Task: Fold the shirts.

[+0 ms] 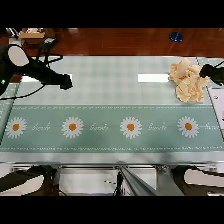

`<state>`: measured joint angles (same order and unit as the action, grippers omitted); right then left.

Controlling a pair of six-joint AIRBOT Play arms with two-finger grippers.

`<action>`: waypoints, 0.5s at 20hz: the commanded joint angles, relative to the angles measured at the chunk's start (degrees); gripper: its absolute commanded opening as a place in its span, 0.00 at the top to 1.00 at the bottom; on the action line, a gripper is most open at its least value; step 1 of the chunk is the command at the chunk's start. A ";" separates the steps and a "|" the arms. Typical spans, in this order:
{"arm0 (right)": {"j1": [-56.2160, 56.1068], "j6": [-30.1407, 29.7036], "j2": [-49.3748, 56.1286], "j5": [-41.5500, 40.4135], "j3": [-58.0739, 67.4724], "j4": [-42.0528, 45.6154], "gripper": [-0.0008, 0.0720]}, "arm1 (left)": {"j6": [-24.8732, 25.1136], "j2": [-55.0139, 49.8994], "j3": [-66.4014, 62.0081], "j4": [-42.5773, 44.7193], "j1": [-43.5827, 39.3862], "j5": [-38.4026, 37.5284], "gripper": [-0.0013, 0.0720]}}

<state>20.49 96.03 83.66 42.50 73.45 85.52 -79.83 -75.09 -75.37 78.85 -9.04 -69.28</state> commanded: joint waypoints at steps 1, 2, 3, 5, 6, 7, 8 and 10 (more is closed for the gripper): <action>2.29 -2.64 4.17 -1.55 0.04 -10.25 0.16 | 0.00 -0.02 -0.07 -1.77 -0.04 -0.46 0.00; 2.16 -2.62 5.31 -2.08 0.04 -10.91 0.16 | 0.00 -0.02 -0.07 -2.36 -0.02 -0.46 0.00; 2.12 -2.64 6.64 -2.64 0.04 -12.31 0.16 | 0.00 -0.02 -0.07 -2.84 -0.02 -0.46 0.00; 2.12 -2.75 9.40 -4.22 0.04 -16.74 0.16 | 0.02 -0.02 -0.07 -3.87 -0.02 -0.44 0.00; 2.01 -2.95 10.69 -5.33 0.04 -18.64 0.17 | 0.00 -0.02 -0.07 -3.89 -0.04 -0.44 0.00; 1.79 -2.93 11.93 -6.67 0.04 -20.44 0.18 | 0.00 -0.02 -0.07 -3.91 -0.04 -0.44 0.00; 1.46 -2.95 12.87 -8.07 0.04 -21.90 0.22 | 0.02 -0.02 -0.07 -3.89 -0.02 -0.44 0.00; 1.22 -4.57 12.76 -9.03 0.07 -25.33 0.96 | 0.00 0.09 -0.07 -3.89 -0.02 -0.48 0.00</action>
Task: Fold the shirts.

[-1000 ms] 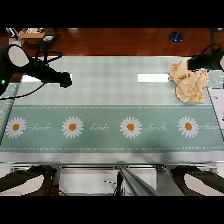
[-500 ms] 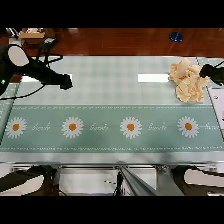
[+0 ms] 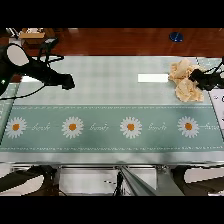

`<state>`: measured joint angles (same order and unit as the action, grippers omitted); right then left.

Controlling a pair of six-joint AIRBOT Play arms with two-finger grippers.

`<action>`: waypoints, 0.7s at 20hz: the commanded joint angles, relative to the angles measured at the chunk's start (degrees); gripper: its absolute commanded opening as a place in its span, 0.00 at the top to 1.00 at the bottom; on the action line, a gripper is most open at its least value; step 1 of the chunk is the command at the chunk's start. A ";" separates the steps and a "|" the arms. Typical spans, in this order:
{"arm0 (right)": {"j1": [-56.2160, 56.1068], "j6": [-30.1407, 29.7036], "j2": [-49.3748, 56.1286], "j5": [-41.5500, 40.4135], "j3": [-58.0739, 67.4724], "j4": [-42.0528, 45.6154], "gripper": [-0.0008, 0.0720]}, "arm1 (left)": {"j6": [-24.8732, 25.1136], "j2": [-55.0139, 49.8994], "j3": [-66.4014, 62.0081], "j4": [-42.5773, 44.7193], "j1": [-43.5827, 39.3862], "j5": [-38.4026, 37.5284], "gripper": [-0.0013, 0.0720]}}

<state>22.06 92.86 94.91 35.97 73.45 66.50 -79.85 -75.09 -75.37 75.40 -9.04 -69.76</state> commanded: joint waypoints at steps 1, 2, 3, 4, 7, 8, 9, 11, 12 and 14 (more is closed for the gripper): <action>-0.35 -3.15 0.28 -2.78 0.20 -8.61 0.95 | 0.00 0.37 -0.09 -0.44 -0.02 0.00 0.00; -0.35 -6.80 -1.60 -2.67 0.66 -9.94 0.95 | 0.00 0.79 -0.63 -0.44 -0.02 -0.26 0.00; -0.37 -11.30 -4.24 -2.08 1.31 -10.80 0.95 | 0.02 1.22 -1.95 -0.42 0.02 -1.18 0.00; -0.37 -15.58 -7.76 -0.68 2.47 -11.13 0.95 | 0.02 1.70 -4.17 -0.42 0.04 -2.54 0.00; -0.39 -21.11 -19.50 4.90 7.54 -11.41 0.95 | -0.02 3.56 -14.21 -0.46 0.02 -7.41 0.00; -0.39 -21.81 -23.93 6.16 9.25 -12.79 0.95 | -1.01 4.44 -18.69 -0.50 -0.02 -9.18 0.00; -0.39 -22.43 -28.04 6.64 10.73 -14.03 0.95 | -1.75 5.40 -22.95 -0.92 -0.02 -10.49 0.00; -0.37 -23.43 -36.30 6.03 13.03 -16.55 0.95 | -2.14 8.04 -31.47 -3.02 -0.02 -11.34 0.00; -0.37 -23.56 -40.17 5.70 14.12 -16.76 0.95 | -2.14 9.51 -35.65 -4.22 -0.02 -11.32 0.00; -0.37 -23.52 -46.47 5.55 16.48 -16.70 0.95 | -2.19 12.41 -42.82 -5.64 -0.02 -11.28 0.00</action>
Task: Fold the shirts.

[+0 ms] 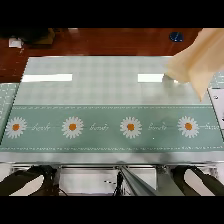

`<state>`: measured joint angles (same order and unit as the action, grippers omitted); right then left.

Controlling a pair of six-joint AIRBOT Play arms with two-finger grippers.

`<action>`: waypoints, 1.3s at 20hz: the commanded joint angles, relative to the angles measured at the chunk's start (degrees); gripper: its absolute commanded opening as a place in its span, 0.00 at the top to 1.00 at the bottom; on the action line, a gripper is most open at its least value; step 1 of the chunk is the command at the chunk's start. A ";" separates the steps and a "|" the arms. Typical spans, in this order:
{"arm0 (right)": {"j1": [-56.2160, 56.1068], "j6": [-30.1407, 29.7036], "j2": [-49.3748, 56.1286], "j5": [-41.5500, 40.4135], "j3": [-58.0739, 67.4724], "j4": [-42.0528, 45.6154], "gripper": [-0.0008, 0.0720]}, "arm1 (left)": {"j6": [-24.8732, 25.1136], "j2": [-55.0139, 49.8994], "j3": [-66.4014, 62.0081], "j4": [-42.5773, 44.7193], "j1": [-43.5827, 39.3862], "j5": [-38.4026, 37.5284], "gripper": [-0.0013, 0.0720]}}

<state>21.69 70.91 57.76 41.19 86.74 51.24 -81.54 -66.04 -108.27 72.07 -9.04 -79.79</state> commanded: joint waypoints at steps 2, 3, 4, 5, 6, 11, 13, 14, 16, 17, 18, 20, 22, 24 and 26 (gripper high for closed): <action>0.00 -1.42 -14.27 -0.02 4.87 -2.14 0.95 | -1.97 7.52 -12.28 -2.29 -0.02 0.31 0.00; 0.00 -1.05 -16.55 -0.09 5.11 -3.54 0.95 | -2.23 9.81 -12.02 -2.29 -0.02 1.03 0.00; 0.00 -1.03 -18.43 0.07 5.11 -4.85 0.95 | -2.21 11.96 -11.72 -2.27 -0.02 1.14 0.00; 0.00 -0.92 -20.09 0.48 5.11 -5.86 0.95 | -2.36 14.05 -11.17 -2.25 -0.02 1.11 0.00; 0.00 -0.39 -21.38 1.36 5.11 -6.88 0.95 | -2.36 15.74 -10.49 -2.23 -0.02 1.11 0.00; 0.00 4.37 -21.05 21.31 5.09 -9.44 0.95 | -3.43 20.44 -8.61 -0.92 0.02 -0.90 0.00; -0.02 4.70 -17.62 34.23 4.98 -10.78 0.95 | -4.26 20.35 -8.46 -0.37 0.02 -3.69 0.00; -0.02 5.25 -15.98 38.03 4.39 -11.06 0.95 | -4.26 20.35 -7.89 -0.26 0.02 -4.66 0.00; -0.31 5.31 -14.23 37.90 1.29 -12.55 0.95 | -4.26 20.37 -5.99 0.00 0.02 -5.81 0.00; -2.21 5.31 -13.73 36.20 -0.81 -12.22 0.95 | -4.26 20.37 -4.76 0.00 0.02 -6.19 0.00; -5.46 5.40 -13.20 34.84 -2.84 -11.37 0.95 | -4.26 20.37 -3.32 0.17 0.02 -6.49 0.00; -16.44 6.91 -11.78 30.82 -7.89 -8.11 0.95 | -4.26 20.37 -0.26 0.15 0.02 -6.78 0.00; -32.92 9.49 -9.29 22.67 -13.31 -0.87 0.95 | -4.26 20.33 2.60 0.15 0.02 -7.89 0.00; -48.30 12.55 -4.68 13.86 -16.65 6.82 0.95 | -4.26 20.37 5.42 0.17 0.02 -8.94 0.00; -60.48 15.91 2.91 6.69 -17.18 12.74 0.95 | -4.26 20.37 8.44 0.17 0.02 -10.05 0.00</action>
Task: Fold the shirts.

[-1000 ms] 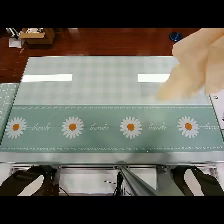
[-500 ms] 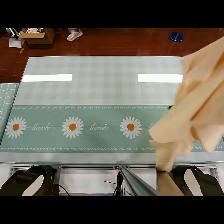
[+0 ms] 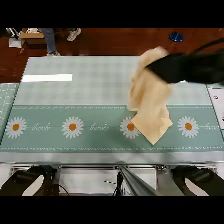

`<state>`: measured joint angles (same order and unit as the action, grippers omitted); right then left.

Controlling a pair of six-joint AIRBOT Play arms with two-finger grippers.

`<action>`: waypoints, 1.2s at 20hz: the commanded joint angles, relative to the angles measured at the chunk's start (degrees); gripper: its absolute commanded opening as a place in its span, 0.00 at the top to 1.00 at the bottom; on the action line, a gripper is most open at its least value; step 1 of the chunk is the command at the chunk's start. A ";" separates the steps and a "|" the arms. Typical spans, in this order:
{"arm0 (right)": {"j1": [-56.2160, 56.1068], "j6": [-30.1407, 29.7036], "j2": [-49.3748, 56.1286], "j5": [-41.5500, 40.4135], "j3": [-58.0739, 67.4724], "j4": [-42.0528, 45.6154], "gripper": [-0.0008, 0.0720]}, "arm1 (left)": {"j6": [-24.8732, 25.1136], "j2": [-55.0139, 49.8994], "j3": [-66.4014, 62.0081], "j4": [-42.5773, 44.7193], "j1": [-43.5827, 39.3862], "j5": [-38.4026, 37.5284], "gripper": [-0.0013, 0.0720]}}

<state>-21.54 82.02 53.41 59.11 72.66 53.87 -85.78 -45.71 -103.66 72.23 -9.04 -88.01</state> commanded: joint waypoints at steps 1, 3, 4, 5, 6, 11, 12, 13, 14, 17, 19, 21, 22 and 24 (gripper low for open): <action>-20.94 6.56 11.08 -14.36 -3.10 10.64 0.95 | -0.02 0.04 5.29 0.02 0.02 -2.10 0.00; -25.79 8.46 18.53 -19.47 -3.10 10.32 0.87 | -0.02 0.04 8.70 0.02 0.02 -2.12 0.00; -26.71 8.44 21.40 -20.48 -3.10 9.62 0.48 | 0.00 0.04 10.58 0.04 0.02 -2.12 0.00; -26.71 8.41 22.97 -20.06 -3.10 8.55 0.32 | 0.00 0.04 12.72 0.02 0.02 -2.10 0.00; -25.90 8.28 23.17 -18.62 -3.10 8.85 0.32 | 0.00 0.04 14.93 0.02 0.02 -2.10 0.00; -12.50 6.82 11.13 -2.19 -3.10 25.46 0.32 | 0.00 0.04 30.93 -0.07 0.02 -2.03 0.00; -8.37 6.82 7.93 1.99 -3.10 31.63 0.32 | 0.00 0.04 34.84 -0.33 0.02 -2.01 0.00; -3.34 6.60 4.92 6.36 -3.10 38.12 0.32 | 0.00 0.04 39.30 -0.90 0.02 -1.95 0.00; 2.43 5.66 2.56 9.84 -3.10 42.99 0.32 | 0.00 0.07 43.95 -2.29 0.02 -0.96 0.00; 21.68 -0.31 0.04 13.79 -3.10 41.03 0.32 | 0.74 0.09 57.46 -12.94 0.00 4.20 0.00; 33.31 -3.23 0.35 14.01 -4.00 32.44 0.32 | 2.58 0.09 65.24 -20.39 -0.02 8.41 0.00; 41.55 -3.76 0.35 11.43 -6.62 22.12 0.32 | 3.26 0.00 69.83 -22.27 -0.02 14.56 0.00; 43.98 -5.14 0.35 10.58 -8.35 17.35 0.32 | 3.23 -0.24 70.71 -22.14 0.09 18.01 0.00; 45.35 -6.78 0.37 9.99 -11.26 14.12 0.32 | 3.21 -1.88 70.88 -22.14 0.09 21.44 0.00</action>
<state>17.02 78.43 54.11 69.76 64.77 77.14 -83.24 -46.37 -36.51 53.10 -8.99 -73.89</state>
